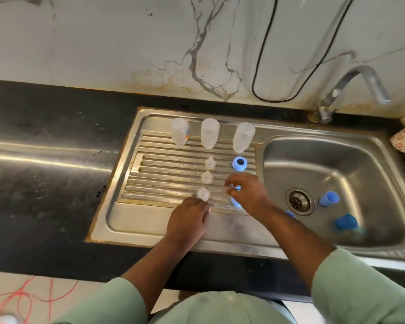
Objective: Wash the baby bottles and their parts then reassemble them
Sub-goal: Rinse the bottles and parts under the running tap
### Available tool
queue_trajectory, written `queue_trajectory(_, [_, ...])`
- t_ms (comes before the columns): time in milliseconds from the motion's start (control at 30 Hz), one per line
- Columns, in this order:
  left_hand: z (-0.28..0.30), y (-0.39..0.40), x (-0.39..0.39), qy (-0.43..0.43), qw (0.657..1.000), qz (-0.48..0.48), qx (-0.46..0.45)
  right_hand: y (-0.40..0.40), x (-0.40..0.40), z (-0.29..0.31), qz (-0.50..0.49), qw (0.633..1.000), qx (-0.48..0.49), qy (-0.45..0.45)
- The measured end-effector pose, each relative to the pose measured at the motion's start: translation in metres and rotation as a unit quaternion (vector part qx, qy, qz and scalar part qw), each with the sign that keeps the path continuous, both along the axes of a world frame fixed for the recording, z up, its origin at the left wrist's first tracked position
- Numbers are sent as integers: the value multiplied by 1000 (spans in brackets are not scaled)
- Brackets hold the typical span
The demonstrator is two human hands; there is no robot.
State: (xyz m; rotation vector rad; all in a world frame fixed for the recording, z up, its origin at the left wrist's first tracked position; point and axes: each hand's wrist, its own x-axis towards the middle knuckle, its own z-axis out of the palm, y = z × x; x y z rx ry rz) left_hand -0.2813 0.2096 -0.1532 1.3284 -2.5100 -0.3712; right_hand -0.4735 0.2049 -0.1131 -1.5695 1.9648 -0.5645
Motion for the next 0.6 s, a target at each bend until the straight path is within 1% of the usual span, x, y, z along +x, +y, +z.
queue_trajectory(67, [0,4,-20,45,998,-41,-30,18,-31,8,-55,998,-18,-1])
queue_trajectory(133, [5,8,-48,72,993,-83,-37,35,-71,9,-94,995,-24,13])
queue_trajectory(200, [11,13,-79,74,988,-128,-37,47,-111,3,-110,993,11,37])
queue_trajectory(267, [13,17,-111,70,984,-163,-20,54,-149,-15,-104,992,59,41])
queue_trajectory(333, [10,22,-144,73,981,-180,15,61,-183,-40,-49,994,91,41])
queue_trajectory(367, [8,25,-160,72,981,-178,33,62,-194,-52,-8,992,108,60])
queue_trajectory(433, [2,27,-195,46,983,-159,75,62,-215,-73,75,976,175,103])
queue_trajectory(533, [-6,24,-241,10,985,-89,144,56,-230,-103,195,941,236,146])
queue_trajectory(567, [-10,23,-251,6,984,-56,170,55,-230,-113,221,933,246,145])
queue_trajectory(600, [-15,21,-265,0,980,-16,196,53,-233,-126,232,931,253,120])
